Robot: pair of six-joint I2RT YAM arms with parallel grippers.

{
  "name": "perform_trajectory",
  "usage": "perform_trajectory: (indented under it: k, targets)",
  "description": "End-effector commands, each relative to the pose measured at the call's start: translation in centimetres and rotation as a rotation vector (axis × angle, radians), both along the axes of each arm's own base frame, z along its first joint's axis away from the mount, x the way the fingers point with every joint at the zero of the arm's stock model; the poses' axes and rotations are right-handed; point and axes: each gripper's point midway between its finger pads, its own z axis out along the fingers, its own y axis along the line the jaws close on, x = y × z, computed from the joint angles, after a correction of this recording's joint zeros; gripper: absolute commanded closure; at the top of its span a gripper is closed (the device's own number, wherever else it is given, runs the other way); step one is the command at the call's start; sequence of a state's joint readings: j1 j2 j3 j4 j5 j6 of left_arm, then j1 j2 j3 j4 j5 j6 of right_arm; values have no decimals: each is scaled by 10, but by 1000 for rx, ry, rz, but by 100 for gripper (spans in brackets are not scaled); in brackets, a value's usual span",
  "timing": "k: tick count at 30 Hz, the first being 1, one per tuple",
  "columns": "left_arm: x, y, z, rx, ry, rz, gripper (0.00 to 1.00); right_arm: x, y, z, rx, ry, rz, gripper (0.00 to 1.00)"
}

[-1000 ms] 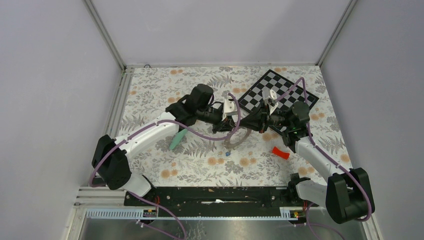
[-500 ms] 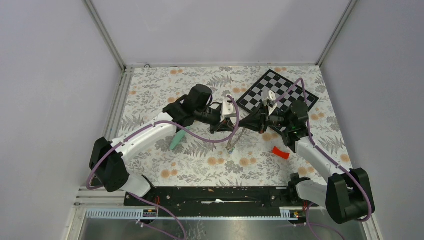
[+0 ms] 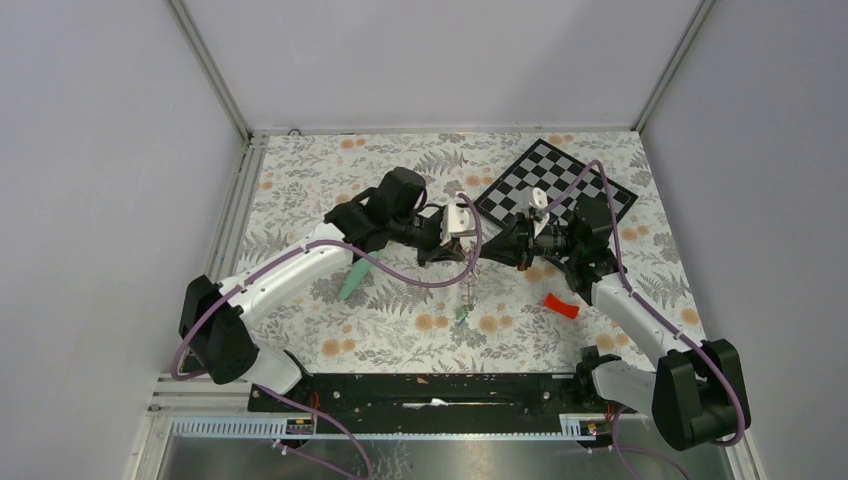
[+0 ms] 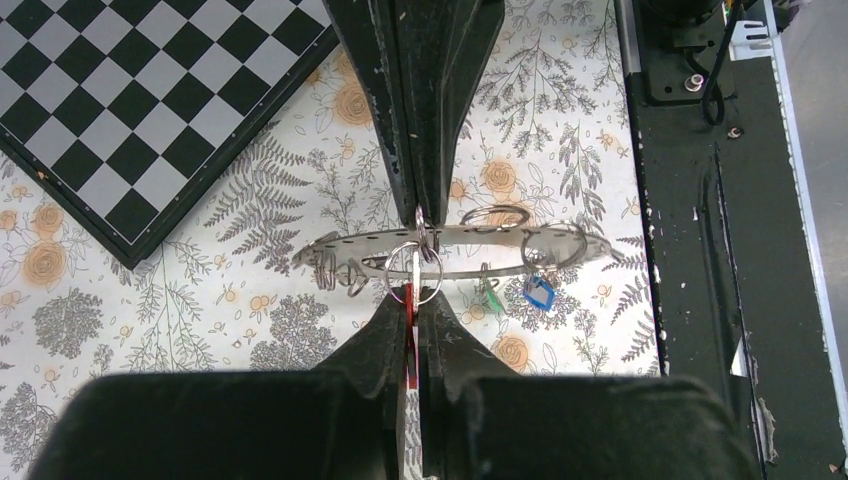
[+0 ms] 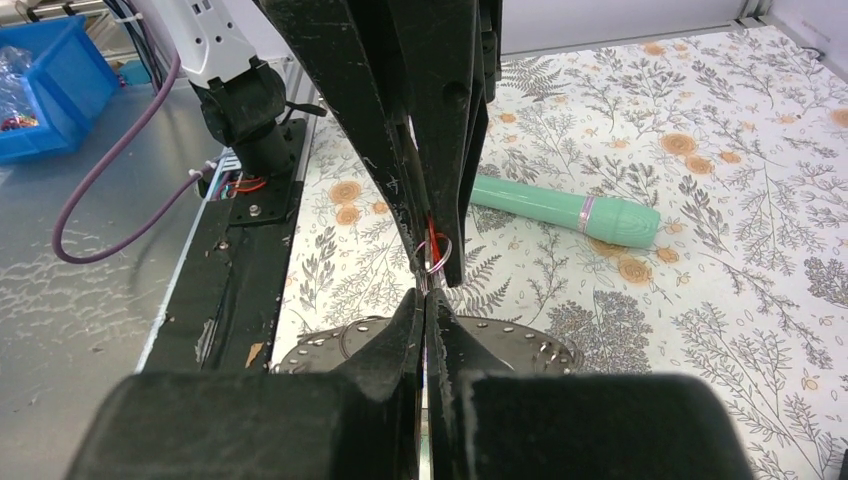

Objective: Put the keys on the keyring

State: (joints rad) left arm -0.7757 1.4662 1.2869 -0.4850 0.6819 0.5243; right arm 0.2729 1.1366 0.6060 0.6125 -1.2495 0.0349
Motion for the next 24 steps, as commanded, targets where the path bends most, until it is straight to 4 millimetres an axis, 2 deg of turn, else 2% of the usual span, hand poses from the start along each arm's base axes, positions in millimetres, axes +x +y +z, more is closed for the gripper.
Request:
perform_trajectory:
  k: [1,4,12,15,18,20,24]
  targets:
    - [2,-2,29,-39,-84,-25,100,9,-2,12,-9,-94,-29,100]
    - [3,0,24,-18,-88,-19,100,12,-3,9,-17,-93,-46,94]
    - [23,11,6,83,-130,69,100,18,-7,10,-44,-99,-92,49]
    - [36,12,5,108,-156,107,100,26,-13,14,-59,-83,-147,40]
    - [56,10,10,124,-176,167,100,44,-23,19,-98,-68,-267,35]
    - [77,6,15,124,-176,219,100,57,-32,21,-130,-74,-350,34]
    - [134,-5,36,67,-163,384,100,81,-52,25,-164,-71,-523,32]
